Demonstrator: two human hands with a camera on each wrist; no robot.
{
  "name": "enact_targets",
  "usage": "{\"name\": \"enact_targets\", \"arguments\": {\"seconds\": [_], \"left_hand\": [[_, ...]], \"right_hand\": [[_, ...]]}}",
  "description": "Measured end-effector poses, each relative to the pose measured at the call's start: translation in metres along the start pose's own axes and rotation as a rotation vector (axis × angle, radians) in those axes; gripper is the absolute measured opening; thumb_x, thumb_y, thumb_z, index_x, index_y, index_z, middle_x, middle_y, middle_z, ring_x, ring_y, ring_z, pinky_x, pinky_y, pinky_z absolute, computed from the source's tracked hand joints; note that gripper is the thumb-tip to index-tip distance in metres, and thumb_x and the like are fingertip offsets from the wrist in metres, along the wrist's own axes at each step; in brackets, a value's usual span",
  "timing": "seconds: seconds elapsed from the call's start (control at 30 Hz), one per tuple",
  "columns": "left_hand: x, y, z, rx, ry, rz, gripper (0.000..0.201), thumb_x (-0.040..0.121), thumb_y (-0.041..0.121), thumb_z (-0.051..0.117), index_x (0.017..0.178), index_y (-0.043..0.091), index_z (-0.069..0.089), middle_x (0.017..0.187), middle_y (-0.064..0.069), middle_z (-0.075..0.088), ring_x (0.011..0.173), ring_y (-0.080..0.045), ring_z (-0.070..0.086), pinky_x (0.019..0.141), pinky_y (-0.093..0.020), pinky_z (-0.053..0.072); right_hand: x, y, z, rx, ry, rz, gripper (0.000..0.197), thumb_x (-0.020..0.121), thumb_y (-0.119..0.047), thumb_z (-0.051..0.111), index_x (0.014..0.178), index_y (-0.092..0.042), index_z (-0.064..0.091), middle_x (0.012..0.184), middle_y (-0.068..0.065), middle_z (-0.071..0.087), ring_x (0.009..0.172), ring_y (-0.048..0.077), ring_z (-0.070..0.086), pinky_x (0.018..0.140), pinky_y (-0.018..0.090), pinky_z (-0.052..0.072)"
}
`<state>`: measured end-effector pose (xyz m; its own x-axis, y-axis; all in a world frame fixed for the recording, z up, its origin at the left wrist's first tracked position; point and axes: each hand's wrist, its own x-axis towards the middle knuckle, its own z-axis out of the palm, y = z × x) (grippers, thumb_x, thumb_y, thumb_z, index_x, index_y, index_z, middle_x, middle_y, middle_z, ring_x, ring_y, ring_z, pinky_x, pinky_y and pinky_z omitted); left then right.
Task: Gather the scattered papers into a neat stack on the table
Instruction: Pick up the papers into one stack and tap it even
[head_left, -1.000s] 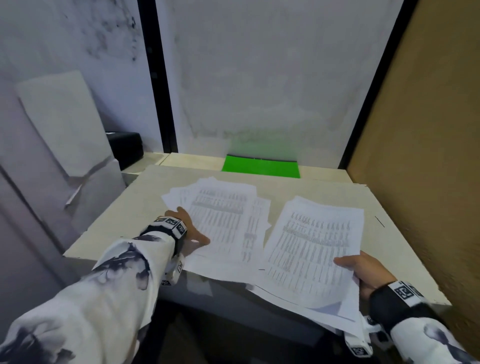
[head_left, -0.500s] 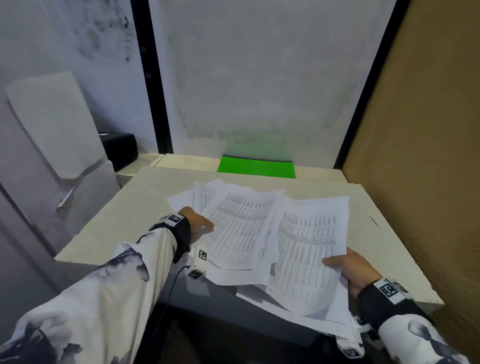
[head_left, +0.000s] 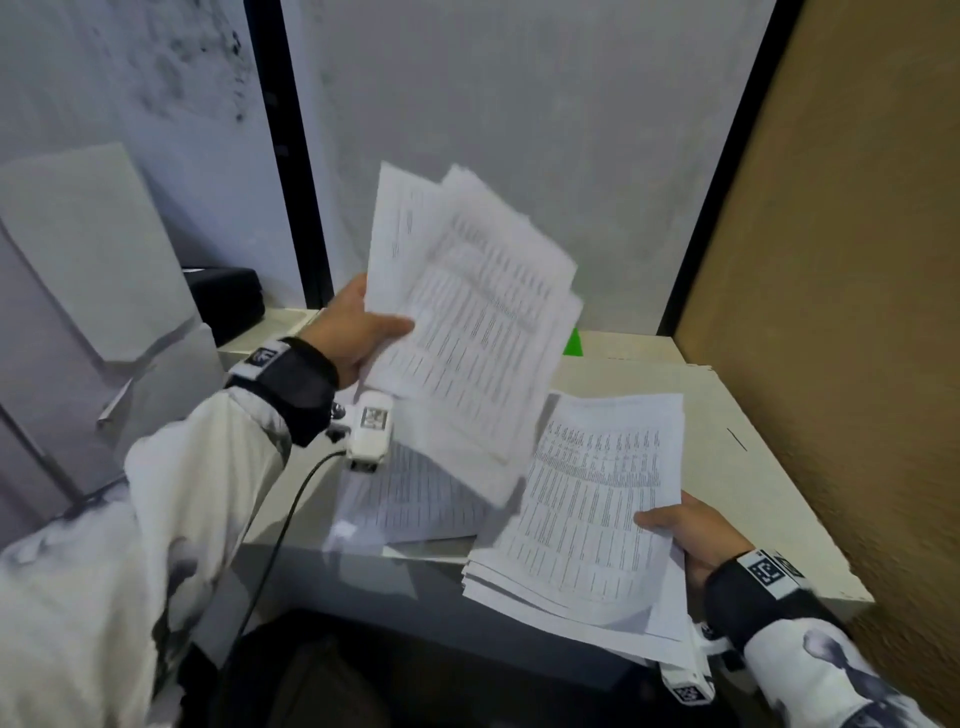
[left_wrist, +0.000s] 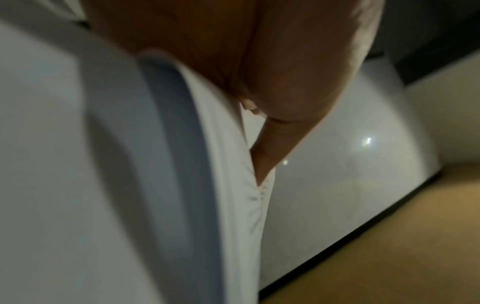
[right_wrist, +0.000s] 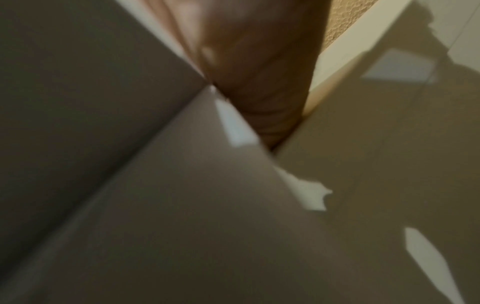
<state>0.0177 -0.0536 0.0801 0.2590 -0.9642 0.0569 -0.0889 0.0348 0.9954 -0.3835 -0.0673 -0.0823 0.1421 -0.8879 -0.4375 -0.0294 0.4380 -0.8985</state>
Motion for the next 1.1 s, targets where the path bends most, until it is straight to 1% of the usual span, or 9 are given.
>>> {"name": "enact_targets", "arguments": {"seconds": [0.17,0.33,0.4,0.5,0.57,0.7,0.83,0.97,1.1], "left_hand": [[-0.013,0.009,0.051,-0.209,-0.08,-0.09,0.039,0.088,-0.016,0.058,0.122,0.003,0.06,0.116,-0.014,0.071,0.106,-0.034,0.069,0.073,-0.037,0.064],[-0.045,-0.082,0.112,0.02,-0.224,-0.316,0.036,0.083,-0.009,0.062,0.118,0.003,0.066,0.119,-0.031,0.067,0.099,-0.038,0.067,0.085,-0.048,0.053],[-0.055,-0.105,0.125,0.228,-0.315,-0.418,0.045,0.083,0.008,0.069,0.127,0.009,0.06,0.119,-0.03,0.064,0.092,-0.04,0.063,0.071,-0.043,0.044],[-0.064,-0.116,0.132,0.572,-0.384,-0.444,0.049,0.088,0.023,0.068,0.132,0.011,0.048,0.132,-0.018,0.055,0.106,-0.033,0.06,0.079,-0.036,0.041],[-0.064,-0.108,0.129,0.704,-0.446,-0.401,0.036,0.09,0.036,0.063,0.117,0.016,0.052,0.121,-0.014,0.061,0.093,-0.027,0.062,0.079,-0.034,0.043],[-0.032,-0.1,0.092,0.875,-0.357,-0.379,0.061,0.097,0.052,0.052,0.119,-0.004,0.064,0.086,-0.009,0.07,0.075,-0.026,0.064,0.072,-0.033,0.051],[-0.001,-0.113,0.025,1.219,-0.004,-0.474,0.086,0.08,0.065,0.063,0.141,0.008,0.044,0.145,-0.019,0.049,0.129,-0.04,0.05,0.103,-0.044,0.043],[-0.001,-0.13,0.004,1.221,0.045,-0.648,0.128,0.058,0.088,0.059,0.15,0.003,0.035,0.146,-0.022,0.051,0.13,-0.042,0.053,0.108,-0.047,0.046],[0.0,-0.129,0.025,1.229,0.043,-0.649,0.134,0.07,0.077,0.063,0.158,0.007,-0.011,0.164,-0.026,0.013,0.148,-0.05,0.02,0.119,-0.056,0.026]], "right_hand": [[-0.011,-0.006,0.006,0.088,-0.013,0.007,0.053,0.09,0.015,0.053,0.138,-0.006,0.062,0.127,0.022,0.074,0.116,0.044,0.069,0.105,0.06,0.05],[-0.027,-0.007,0.004,0.244,0.025,0.079,0.023,0.096,-0.005,0.053,0.083,0.001,0.071,0.063,0.018,0.072,0.049,0.03,0.07,0.048,0.032,0.058],[-0.026,-0.007,0.003,0.324,0.04,0.088,0.028,0.094,-0.023,0.056,0.089,-0.003,0.075,0.082,0.018,0.075,0.068,0.036,0.074,0.066,0.039,0.061],[-0.022,-0.011,0.003,0.398,0.076,0.092,0.047,0.098,-0.049,0.055,0.126,-0.017,0.075,0.124,0.018,0.076,0.116,0.042,0.069,0.096,0.05,0.055],[-0.023,-0.013,0.003,0.341,0.07,0.109,0.051,0.093,-0.046,0.065,0.134,-0.015,0.07,0.13,0.018,0.073,0.113,0.041,0.071,0.095,0.05,0.056],[-0.018,-0.011,-0.002,0.288,0.007,0.149,0.057,0.077,-0.04,0.081,0.12,-0.004,0.074,0.118,0.025,0.076,0.094,0.044,0.073,0.089,0.05,0.059],[-0.02,-0.009,0.001,0.183,0.004,0.131,0.048,0.078,-0.012,0.079,0.123,0.004,0.069,0.105,0.024,0.074,0.074,0.038,0.074,0.061,0.04,0.062],[-0.014,-0.002,-0.001,0.075,0.053,0.112,0.036,0.095,0.008,0.058,0.131,0.004,0.064,0.116,0.027,0.076,0.101,0.044,0.074,0.076,0.047,0.06],[-0.012,-0.003,0.001,0.045,0.059,0.124,0.034,0.095,0.004,0.06,0.129,0.003,0.064,0.113,0.028,0.077,0.099,0.048,0.075,0.076,0.05,0.061]]}}
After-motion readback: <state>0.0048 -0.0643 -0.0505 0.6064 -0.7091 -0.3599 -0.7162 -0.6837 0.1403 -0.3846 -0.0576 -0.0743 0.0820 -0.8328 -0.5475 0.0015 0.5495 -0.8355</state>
